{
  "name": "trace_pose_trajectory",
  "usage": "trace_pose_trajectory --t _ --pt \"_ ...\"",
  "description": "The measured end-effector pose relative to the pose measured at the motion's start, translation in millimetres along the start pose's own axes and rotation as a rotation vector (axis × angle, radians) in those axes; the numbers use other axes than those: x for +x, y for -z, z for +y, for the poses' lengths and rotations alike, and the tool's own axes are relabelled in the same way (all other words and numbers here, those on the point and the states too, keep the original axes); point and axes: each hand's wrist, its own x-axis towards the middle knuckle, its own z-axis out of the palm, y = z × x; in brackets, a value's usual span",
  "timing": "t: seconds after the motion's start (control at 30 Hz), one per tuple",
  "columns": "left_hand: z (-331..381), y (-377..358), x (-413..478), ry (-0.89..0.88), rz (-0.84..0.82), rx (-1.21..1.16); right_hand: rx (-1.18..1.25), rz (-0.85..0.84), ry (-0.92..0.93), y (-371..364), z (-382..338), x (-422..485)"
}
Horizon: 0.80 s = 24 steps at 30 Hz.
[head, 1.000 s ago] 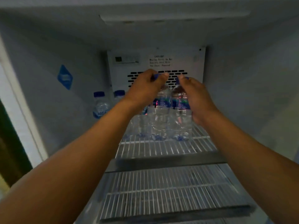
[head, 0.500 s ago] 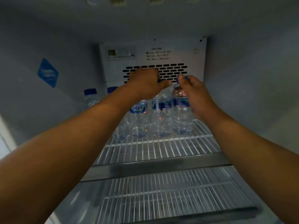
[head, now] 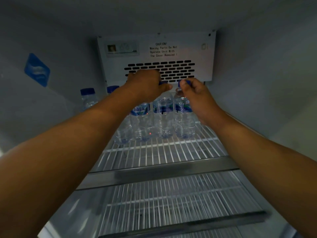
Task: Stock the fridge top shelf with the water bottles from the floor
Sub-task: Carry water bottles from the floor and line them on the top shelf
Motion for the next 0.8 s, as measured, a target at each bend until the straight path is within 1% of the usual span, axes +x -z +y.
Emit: trace_pose_trajectory --t 0.13,0.23,0.4,0.63,0.8 --pt "-3.7 3.6 0.0 -0.015 -0.056 0.002 0.002 0.004 -0.01 0.3 1.4 0.2" --pt "-3.8 7.7 0.6 -0.065 -0.118 -0.004 -0.012 -0.001 -0.022 -0.1 0.5 -0.1" --pt "-2.0 14.8 -2.3 -0.134 -0.198 -0.098 -0.02 0.013 -0.032 1.1 -2.4 -2.7" --pt "0.0 23.9 -9.2 -0.152 -0.242 -0.083 -0.005 0.006 -0.032 3.1 -4.3 -5.8" --pt "2.8 26.3 -9.3 -0.162 -0.257 -0.069 0.012 0.06 -0.061 3.0 -0.1 -3.0"
